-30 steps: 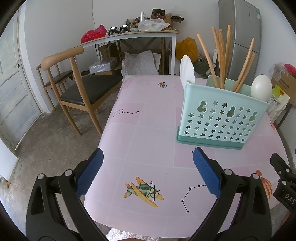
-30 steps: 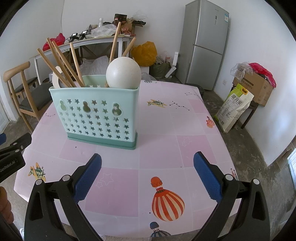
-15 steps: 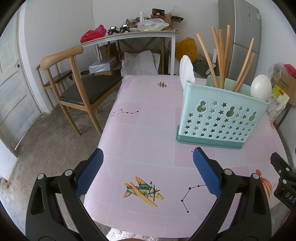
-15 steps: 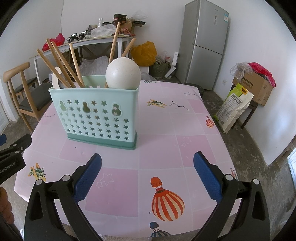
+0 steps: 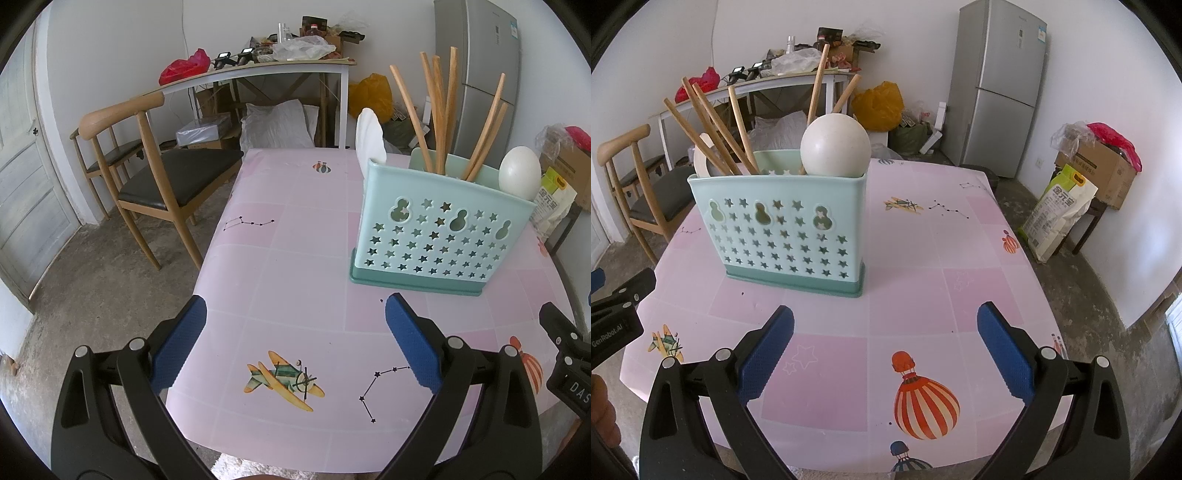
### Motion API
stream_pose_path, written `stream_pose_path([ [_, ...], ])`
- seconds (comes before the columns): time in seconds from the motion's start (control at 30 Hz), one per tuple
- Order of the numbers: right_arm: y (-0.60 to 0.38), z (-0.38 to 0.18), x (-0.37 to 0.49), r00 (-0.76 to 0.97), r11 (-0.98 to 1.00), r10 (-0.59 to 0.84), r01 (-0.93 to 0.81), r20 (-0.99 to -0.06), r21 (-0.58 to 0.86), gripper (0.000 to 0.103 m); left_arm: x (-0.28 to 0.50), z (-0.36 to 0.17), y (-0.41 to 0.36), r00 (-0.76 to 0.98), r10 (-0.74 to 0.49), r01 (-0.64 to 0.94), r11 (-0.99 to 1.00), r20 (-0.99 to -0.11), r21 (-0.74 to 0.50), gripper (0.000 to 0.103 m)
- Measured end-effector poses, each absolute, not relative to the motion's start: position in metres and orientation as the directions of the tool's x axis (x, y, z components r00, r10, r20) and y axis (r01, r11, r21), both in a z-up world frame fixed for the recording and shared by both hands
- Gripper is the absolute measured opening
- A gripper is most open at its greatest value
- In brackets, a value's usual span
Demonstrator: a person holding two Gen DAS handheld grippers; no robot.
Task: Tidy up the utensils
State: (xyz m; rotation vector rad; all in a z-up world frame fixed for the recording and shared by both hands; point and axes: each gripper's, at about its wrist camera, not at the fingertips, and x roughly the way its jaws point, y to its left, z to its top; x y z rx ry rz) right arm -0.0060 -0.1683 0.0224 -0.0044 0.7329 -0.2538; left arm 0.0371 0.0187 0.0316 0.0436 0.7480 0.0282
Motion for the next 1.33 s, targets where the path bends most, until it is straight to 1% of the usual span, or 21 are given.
stream_pose_path([
  [1.33, -0.1653, 0.0257, -0.0062, 0.713, 0.97, -0.228, 0.228, -0.663, -0.089, 0.097, 0.0396, 0.0265, 0.017, 0.723, 0.029, 0.0, 0.999, -0.69, 0.042, 0.094],
])
